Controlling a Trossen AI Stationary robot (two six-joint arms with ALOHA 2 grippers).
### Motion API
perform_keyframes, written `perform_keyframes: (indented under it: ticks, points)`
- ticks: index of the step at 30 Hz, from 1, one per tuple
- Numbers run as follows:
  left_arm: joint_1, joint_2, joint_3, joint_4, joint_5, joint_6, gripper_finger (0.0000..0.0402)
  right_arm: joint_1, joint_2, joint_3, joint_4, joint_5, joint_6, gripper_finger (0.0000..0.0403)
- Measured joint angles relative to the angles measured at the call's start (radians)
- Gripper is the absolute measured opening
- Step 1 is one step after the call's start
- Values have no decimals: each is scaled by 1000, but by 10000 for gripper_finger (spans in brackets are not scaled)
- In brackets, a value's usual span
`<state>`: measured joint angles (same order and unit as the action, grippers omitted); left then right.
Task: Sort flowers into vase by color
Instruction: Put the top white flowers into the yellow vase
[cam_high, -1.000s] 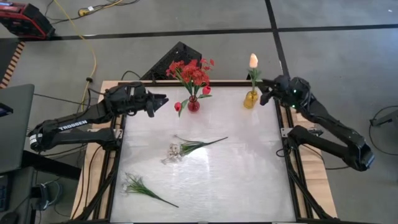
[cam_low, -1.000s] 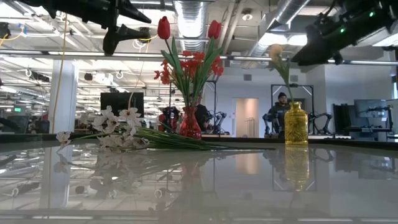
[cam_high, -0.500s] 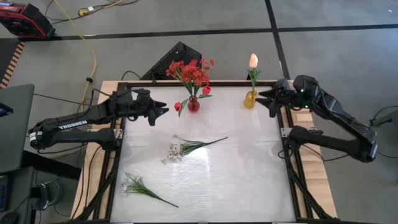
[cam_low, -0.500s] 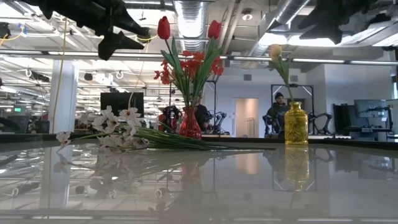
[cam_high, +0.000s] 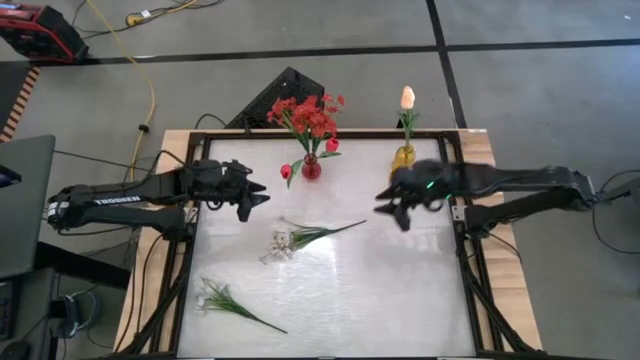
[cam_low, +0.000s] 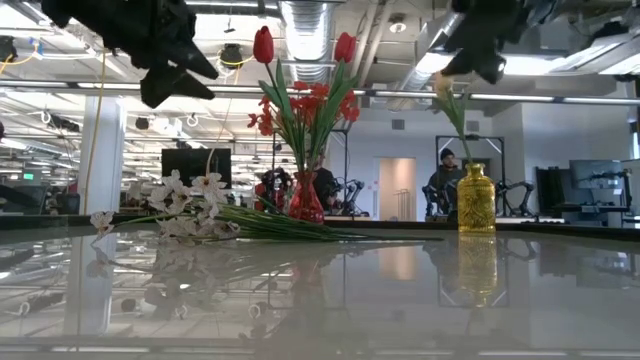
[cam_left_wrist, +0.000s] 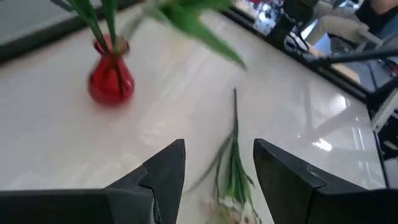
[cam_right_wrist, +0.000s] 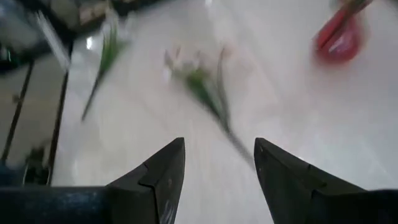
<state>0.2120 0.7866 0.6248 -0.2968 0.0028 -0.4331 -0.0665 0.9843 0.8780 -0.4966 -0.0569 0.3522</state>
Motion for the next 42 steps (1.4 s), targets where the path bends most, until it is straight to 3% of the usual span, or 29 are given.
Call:
perform_keyframes:
  ticks: [9, 14, 18, 24, 32, 37, 42]
  points:
    - [-68, 1, -148, 154, -11, -99, 178, 143, 329, 0, 146, 18, -17, 218]
    - [-69, 1, -178, 193, -8, -98, 178, 158, 522, 0, 358, 17, -155, 218]
    - [-69, 1, -182, 195, -8, -107, 178, 137, 653, 0, 498, 17, -142, 218]
    - [-69, 1, -182, 191, 16, -130, 178, 95, 788, 28, 499, 17, -115, 218]
    - [-69, 1, -182, 194, 14, -161, 178, 85, 875, 95, 480, 63, -205, 211]
    - [-70, 1, -182, 194, 4, -184, 178, 93, 901, 107, 398, 76, -241, 163]
    - [-70, 1, -182, 199, -44, -197, 178, 93, 892, 108, 333, 28, -238, 54]
